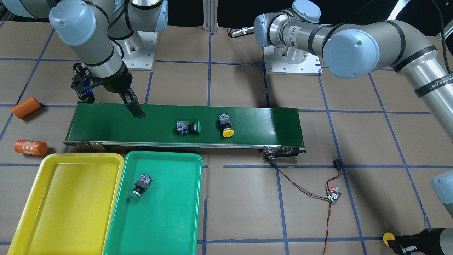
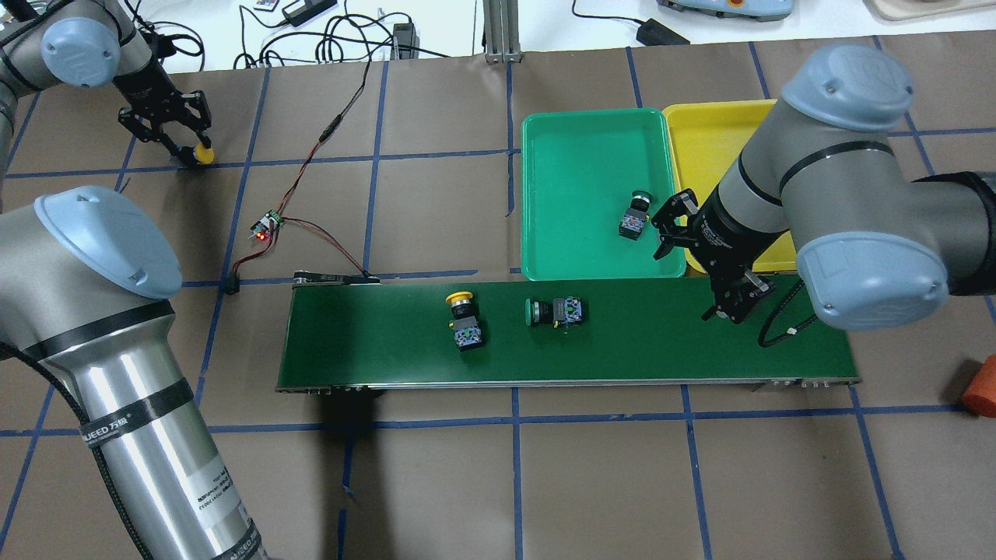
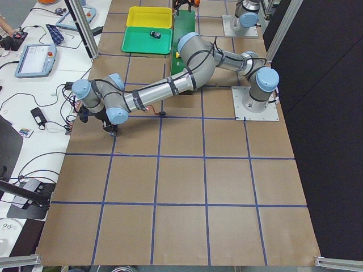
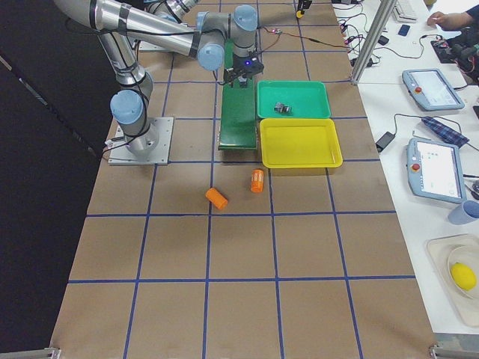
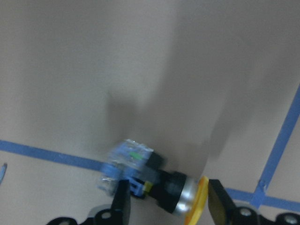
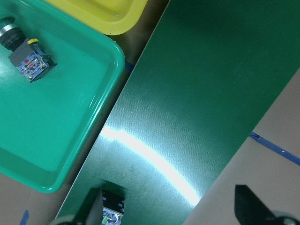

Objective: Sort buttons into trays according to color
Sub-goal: 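Lower the right gripper onto the second green button on the belt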

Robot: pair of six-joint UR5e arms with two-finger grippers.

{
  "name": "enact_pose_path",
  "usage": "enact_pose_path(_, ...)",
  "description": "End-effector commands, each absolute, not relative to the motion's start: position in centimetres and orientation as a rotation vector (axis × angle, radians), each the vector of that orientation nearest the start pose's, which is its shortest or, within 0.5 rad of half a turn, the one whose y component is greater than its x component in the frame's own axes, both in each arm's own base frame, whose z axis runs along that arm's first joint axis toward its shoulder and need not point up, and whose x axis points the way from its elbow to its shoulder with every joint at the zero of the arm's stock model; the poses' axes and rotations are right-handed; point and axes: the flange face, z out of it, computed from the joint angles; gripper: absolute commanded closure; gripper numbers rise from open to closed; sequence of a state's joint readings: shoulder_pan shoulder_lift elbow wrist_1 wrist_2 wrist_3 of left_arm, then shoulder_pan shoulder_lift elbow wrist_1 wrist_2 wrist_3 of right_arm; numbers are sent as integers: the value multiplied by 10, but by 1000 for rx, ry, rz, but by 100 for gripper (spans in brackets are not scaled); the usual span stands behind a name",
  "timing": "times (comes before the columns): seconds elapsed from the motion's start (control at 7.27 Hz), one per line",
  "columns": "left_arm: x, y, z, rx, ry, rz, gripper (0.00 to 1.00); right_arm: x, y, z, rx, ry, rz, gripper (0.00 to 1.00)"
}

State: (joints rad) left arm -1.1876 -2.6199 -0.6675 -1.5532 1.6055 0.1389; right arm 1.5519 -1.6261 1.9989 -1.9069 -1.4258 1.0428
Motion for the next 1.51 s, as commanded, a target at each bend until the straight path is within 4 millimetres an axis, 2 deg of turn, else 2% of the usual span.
enact_pose_path(0.0, 191, -830, 214, -371, 3111, 205, 51, 142, -430, 317, 1551, 2621, 213, 0)
enact_pose_path(0.28, 189, -829, 226, -370, 3110, 208, 55, 145, -433, 315, 1540, 2598, 129, 0)
enact_pose_path(0.41, 188, -829, 229, -368, 3109, 203, 63, 151, -432, 312, 1527, 2607, 138, 0)
enact_pose_path(0.55, 185, -827, 236, -370, 3110, 212, 66, 157, -437, 294, 1540, 2614, 173, 0)
enact_pose_path(0.69, 178, -822, 248, -377, 3111, 252, 67, 172, -443, 292, 1513, 2609, 117, 0)
enact_pose_path(0.83, 174, -821, 255, -323, 3111, 248, 61, 177, -442, 287, 1496, 2618, 111, 0)
enact_pose_path(0.96, 185, -824, 250, -169, 3126, 220, 9, 177, -443, 284, 1496, 2619, 118, 0)
enact_pose_path(1.1, 192, -826, 252, -57, 3132, 198, 0, 180, -444, 279, 1495, 2624, 131, 0)
enact_pose_path(1.38, 193, -826, 246, 72, 3138, 214, 0, 183, -446, 266, 1490, 2647, 163, 0)
